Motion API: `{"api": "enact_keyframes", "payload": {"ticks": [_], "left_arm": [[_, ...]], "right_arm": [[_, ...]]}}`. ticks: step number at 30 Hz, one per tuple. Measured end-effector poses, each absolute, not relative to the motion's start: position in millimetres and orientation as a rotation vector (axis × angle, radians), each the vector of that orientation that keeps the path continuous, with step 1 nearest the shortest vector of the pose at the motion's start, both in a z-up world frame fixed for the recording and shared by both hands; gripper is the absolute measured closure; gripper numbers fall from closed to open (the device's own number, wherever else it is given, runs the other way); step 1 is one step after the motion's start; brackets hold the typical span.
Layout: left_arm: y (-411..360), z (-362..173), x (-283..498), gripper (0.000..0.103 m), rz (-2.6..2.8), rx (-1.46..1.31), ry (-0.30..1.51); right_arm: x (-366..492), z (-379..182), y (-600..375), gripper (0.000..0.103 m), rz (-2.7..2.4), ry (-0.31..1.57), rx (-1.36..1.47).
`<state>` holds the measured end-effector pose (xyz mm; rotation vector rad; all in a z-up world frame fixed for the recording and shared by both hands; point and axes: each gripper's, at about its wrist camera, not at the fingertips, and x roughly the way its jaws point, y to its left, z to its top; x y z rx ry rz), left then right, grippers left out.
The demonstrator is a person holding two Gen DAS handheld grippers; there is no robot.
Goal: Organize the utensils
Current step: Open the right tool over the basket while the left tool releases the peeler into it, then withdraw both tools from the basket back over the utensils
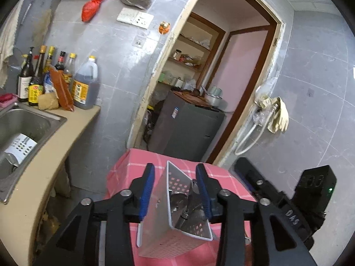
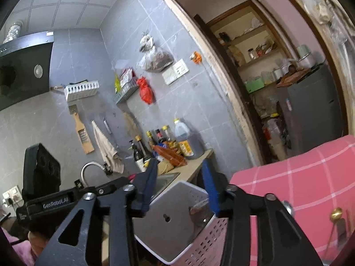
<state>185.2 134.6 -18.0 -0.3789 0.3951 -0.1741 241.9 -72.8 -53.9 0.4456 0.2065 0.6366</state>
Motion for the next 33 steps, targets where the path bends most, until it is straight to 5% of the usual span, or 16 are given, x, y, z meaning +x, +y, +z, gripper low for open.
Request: {"api": "enact_keyframes", "payload": {"ticks": [3, 7, 11, 23, 33], "left_arm": [[131, -10, 180, 0.051, -0.140, -0.370, 0.378], [115, 5, 166, 0.021, -0.060, -0.328, 0.336], [90, 16, 151, 0.007, -0.014, -0.291, 0.293], [-2, -2, 116, 0.001, 0.067, -0.236, 0.256], [-41, -64, 118, 0.001, 0.074, -0.281, 0.428]], "right_arm": [[234, -41, -85, 0.043, 0.592, 0.187, 0.435], [222, -23, -104, 0.019, 0.529, 0.179, 0.389], [207, -6, -131, 0.007, 0.476, 0.173, 0.316], [161, 8, -220, 0.001, 0.314, 0.157, 0.201], [154, -56, -280, 0.001, 0.182, 0.319, 0.258]]}}
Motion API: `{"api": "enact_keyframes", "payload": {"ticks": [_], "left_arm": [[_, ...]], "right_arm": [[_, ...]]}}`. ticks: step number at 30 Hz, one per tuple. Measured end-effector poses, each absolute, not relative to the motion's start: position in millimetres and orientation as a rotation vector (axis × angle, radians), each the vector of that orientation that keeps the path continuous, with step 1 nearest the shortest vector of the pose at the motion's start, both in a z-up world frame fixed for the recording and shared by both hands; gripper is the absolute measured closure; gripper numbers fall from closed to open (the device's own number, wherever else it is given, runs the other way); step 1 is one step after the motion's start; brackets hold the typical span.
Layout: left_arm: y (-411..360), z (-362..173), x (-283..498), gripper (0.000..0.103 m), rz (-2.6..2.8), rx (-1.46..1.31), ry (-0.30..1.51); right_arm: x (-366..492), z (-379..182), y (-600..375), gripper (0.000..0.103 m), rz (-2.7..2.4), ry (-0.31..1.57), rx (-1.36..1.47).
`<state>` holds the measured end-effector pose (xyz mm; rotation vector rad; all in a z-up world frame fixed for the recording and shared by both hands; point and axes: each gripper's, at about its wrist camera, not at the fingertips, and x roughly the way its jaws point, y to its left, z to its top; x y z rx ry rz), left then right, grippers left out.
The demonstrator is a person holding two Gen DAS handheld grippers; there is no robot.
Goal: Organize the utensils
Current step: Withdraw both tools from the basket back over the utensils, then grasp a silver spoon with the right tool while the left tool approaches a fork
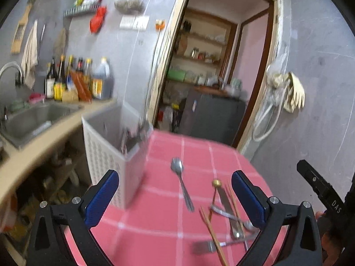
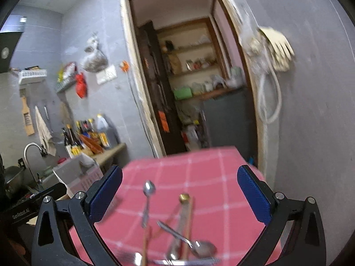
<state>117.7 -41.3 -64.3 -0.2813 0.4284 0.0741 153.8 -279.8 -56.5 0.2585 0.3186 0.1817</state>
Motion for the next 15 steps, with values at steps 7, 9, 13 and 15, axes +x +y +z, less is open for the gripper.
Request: {"api": "enact_keyframes", "payload": {"ticks": [7, 9, 13, 15], "left_arm": [[-59, -103, 123, 0.001, 0.064, -0.312, 0.570], [-63, -109, 125, 0.001, 0.062, -0.317, 0.602], [-65, -118, 129, 0.001, 0.062, -0.352, 0.655], [-64, -124, 129, 0.004, 0.059, -0.393, 0.680]], "right_arm": [[157, -106, -299, 0.001, 0.157, 0.486, 0.318], [160, -121, -303, 0.001, 0.160, 0.549, 0.339], [166, -146, -306, 0.007, 0.173, 0.642, 0.401], [169, -157, -305, 0.020, 0.187, 0.687, 0.428]]}}
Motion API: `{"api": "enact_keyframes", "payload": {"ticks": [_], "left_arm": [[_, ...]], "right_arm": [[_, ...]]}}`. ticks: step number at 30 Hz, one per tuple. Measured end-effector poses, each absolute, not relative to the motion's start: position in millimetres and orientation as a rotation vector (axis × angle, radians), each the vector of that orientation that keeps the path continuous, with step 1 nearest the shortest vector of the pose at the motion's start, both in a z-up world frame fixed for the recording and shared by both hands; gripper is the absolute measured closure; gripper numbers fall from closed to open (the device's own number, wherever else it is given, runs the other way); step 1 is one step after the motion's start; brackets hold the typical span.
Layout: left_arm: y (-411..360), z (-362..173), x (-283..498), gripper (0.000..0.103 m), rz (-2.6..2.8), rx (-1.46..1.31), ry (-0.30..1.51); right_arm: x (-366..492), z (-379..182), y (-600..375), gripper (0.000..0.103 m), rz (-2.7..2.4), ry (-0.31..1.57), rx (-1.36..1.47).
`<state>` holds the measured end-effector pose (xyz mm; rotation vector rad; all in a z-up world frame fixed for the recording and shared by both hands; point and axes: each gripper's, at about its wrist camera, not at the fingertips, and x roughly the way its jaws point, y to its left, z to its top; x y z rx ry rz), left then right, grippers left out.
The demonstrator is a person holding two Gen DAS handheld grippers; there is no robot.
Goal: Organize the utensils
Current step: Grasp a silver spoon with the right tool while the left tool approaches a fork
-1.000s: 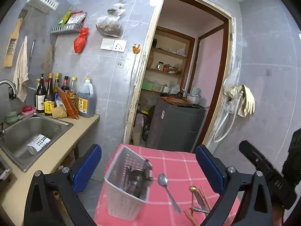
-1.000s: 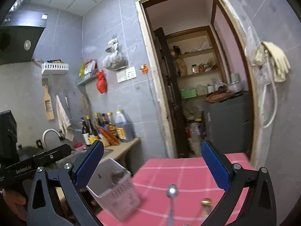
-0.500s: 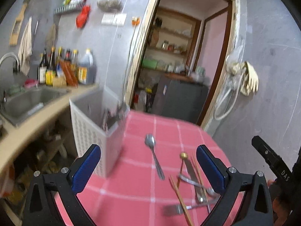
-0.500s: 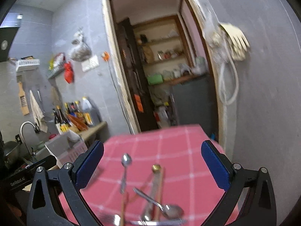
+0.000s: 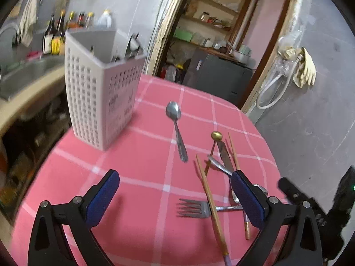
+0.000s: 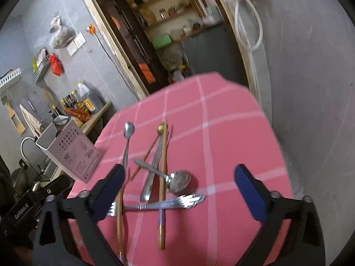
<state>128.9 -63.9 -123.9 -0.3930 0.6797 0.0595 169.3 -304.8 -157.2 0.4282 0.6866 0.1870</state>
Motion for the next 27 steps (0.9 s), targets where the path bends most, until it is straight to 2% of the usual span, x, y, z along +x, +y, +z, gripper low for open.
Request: {"api": "enact_keyframes", "payload": {"ticks": [1, 6, 11, 13, 18, 20, 21, 22, 23, 27], "left_arm": [[-62, -129, 129, 0.009, 0.056, -0.424, 0.708], [-64, -150, 134, 0.025, 0.019, -0.489, 0.814], [-70, -161, 141, 0.048, -0.025, -0.520, 0.884], [-73, -165, 144, 0.055, -0.035, -0.530, 0.912], [-79, -170, 146, 0.068, -0.044, -0.553, 0.927], [-77, -171, 147, 0.082, -0.032, -0.567, 0.929], [-77, -172, 147, 0.087, -0.023, -0.572, 0.929], [-76, -172, 148, 0.089, -0.021, -0.582, 0.927], [-74, -172, 148, 0.090, -0.024, -0.596, 0.921], [-74, -162, 146, 0.093, -0.048, -0.610, 0.879]], "right_arm": [[170, -164, -302, 0.026, 0.191, 0.703, 0.435], [171, -181, -292, 0.041, 0.203, 0.747, 0.466], [173, -195, -285, 0.056, 0.192, 0.781, 0.521], [175, -197, -283, 0.065, 0.183, 0.787, 0.546], [180, -204, -279, 0.075, 0.157, 0.785, 0.612], [182, -205, -277, 0.082, 0.147, 0.784, 0.637], [183, -207, -276, 0.090, 0.138, 0.782, 0.652], [183, -207, -276, 0.097, 0.128, 0.774, 0.670], [182, -207, -277, 0.100, 0.122, 0.765, 0.683], [178, -195, -280, 0.100, 0.104, 0.696, 0.695]]}}
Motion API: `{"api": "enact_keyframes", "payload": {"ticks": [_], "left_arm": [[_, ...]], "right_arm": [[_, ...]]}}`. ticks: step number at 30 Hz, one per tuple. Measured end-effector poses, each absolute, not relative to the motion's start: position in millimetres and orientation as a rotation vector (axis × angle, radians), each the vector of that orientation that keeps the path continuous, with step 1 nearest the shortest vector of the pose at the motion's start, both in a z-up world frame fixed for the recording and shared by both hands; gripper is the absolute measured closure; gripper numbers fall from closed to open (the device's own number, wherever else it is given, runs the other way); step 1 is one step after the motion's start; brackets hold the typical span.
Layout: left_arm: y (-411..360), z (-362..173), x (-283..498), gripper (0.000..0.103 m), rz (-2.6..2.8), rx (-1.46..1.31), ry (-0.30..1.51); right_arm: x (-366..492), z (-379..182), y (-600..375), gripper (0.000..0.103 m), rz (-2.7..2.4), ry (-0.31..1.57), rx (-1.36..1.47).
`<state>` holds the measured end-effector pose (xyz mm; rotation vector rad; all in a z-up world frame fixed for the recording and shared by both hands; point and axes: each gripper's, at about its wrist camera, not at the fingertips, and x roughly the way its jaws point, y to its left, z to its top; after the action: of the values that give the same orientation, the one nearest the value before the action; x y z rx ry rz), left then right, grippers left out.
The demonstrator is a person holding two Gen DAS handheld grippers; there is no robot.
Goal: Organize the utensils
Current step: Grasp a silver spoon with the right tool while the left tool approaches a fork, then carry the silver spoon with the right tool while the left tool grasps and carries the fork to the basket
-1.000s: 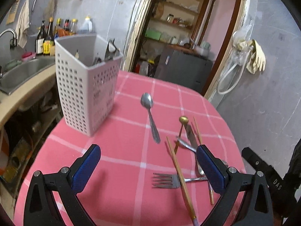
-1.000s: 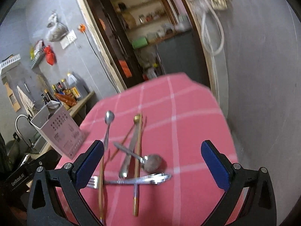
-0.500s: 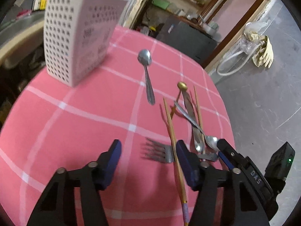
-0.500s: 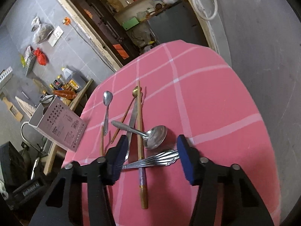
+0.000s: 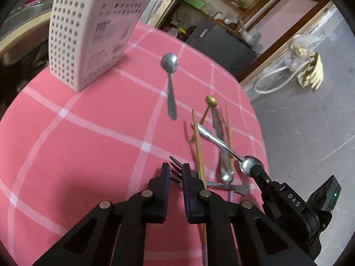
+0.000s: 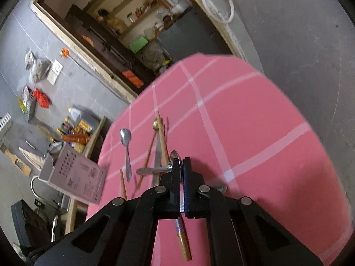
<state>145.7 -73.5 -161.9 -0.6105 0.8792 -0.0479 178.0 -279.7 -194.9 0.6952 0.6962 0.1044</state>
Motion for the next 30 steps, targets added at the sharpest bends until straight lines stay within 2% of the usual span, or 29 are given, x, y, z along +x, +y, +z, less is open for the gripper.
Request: {"api": "enact_keyframes", "payload": {"ticks": [8, 16, 30], "left_arm": [[-81, -106, 155, 0.099, -0.094, -0.460, 0.773], [-77, -37, 159, 0.100, -0.088, -0.283, 0.621], [-4, 55, 165, 0.100, -0.028, -0.234, 0.472]], "right_arm": [[181, -139, -284, 0.101, 0.079, 0.589, 0.565], [177, -78, -287, 0.101, 0.066, 0.509, 0.415], [179, 31, -228, 0.101, 0.178, 0.355, 0.180]]}}
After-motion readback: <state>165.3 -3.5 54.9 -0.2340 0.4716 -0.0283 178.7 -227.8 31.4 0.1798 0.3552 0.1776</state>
